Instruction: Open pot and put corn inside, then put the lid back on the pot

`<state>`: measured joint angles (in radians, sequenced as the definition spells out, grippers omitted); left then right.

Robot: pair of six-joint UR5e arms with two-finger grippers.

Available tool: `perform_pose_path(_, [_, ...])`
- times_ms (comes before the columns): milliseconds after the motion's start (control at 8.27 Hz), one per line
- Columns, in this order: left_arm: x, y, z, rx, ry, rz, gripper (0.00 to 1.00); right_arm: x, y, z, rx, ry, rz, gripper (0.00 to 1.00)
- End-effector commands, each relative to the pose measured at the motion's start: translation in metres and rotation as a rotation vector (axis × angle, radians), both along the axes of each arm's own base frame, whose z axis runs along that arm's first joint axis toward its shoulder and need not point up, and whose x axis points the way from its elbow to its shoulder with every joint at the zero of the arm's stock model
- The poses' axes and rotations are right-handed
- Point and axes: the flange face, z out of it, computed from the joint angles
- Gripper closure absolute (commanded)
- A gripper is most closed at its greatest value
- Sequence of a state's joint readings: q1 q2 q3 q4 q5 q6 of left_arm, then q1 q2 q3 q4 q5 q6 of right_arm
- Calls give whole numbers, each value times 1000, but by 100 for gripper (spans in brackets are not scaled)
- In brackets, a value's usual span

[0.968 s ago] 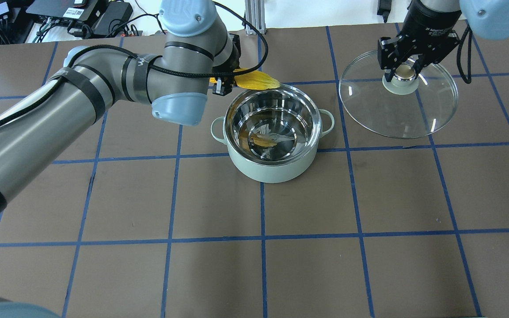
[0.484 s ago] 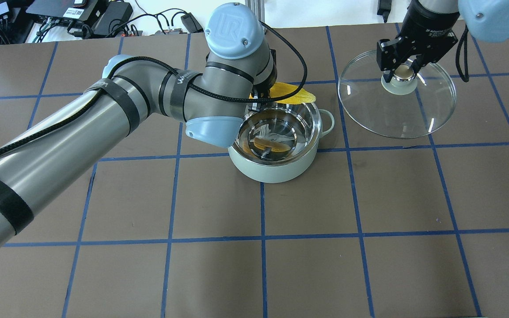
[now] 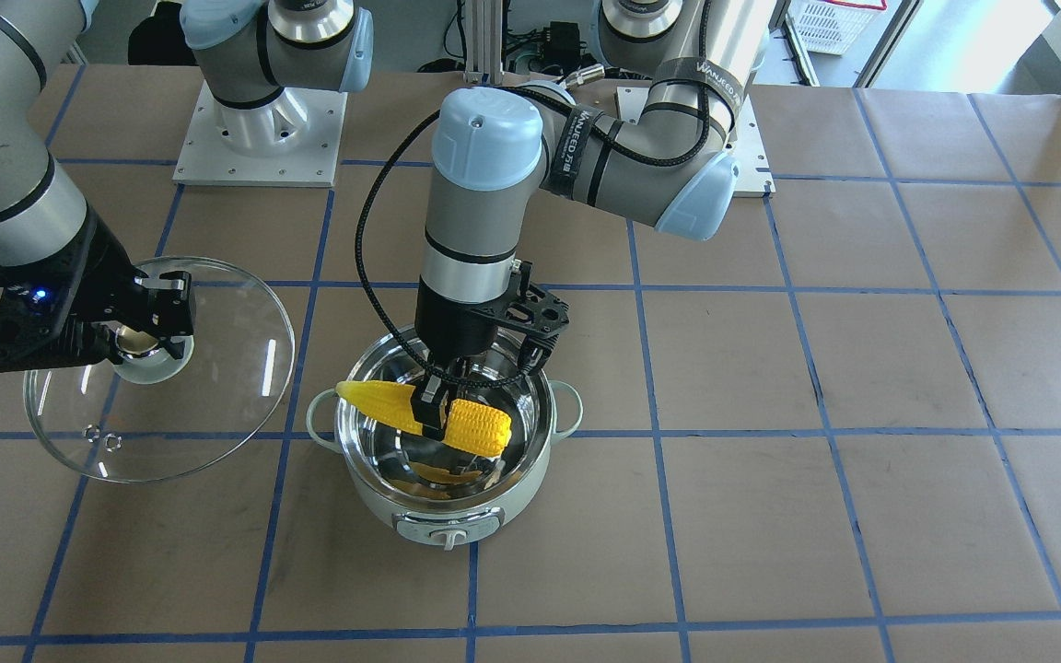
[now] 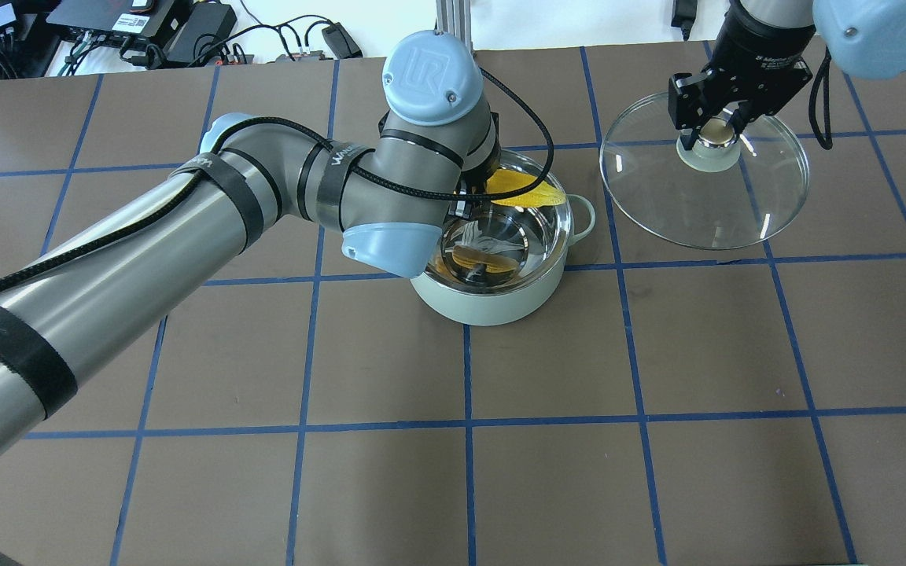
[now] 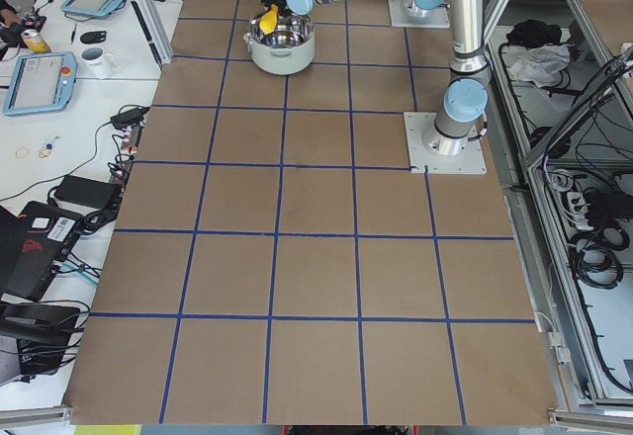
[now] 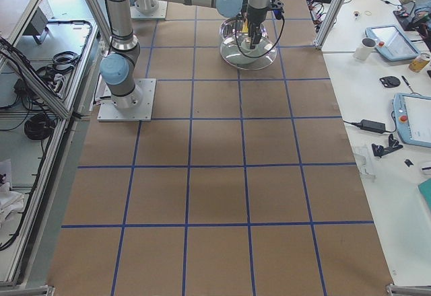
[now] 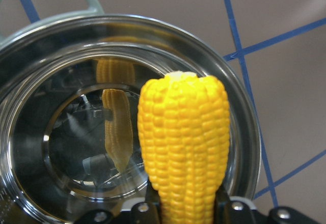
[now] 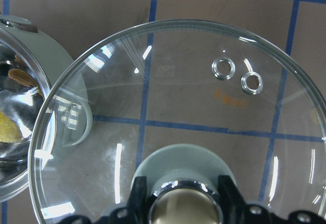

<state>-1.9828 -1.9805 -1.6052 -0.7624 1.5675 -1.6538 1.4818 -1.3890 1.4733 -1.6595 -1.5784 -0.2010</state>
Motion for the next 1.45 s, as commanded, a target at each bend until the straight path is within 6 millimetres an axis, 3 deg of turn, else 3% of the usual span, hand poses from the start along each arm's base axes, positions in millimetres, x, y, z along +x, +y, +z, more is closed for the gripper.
perform_pose_path(0, [1,0,-29,46,-23,-5,49,0,0,-1,1,-3,0,88])
perform_pose_path(121, [-1,0,-31,50,-17,7,42,1,0,-1,1,-5,0,88])
perform_pose_path(363, [3,0,-26,32,-40,23,4,1,0,0,-1,-6,-1,88])
perform_pose_path(484, [4,0,-19,14,-49,26,0,2,1,-1,1,-8,-1,88])
perform_pose_path(847, [2,5,-6,-4,-42,-5,0,3,1,1,-4,-7,0,88])
perform_pose_path(1210, [1,5,18,-44,5,-319,0,25,4,2,-12,-8,-32,88])
perform_pose_path(1331, [33,-12,29,-73,-15,-358,0,46,5,2,-25,-8,-35,88])
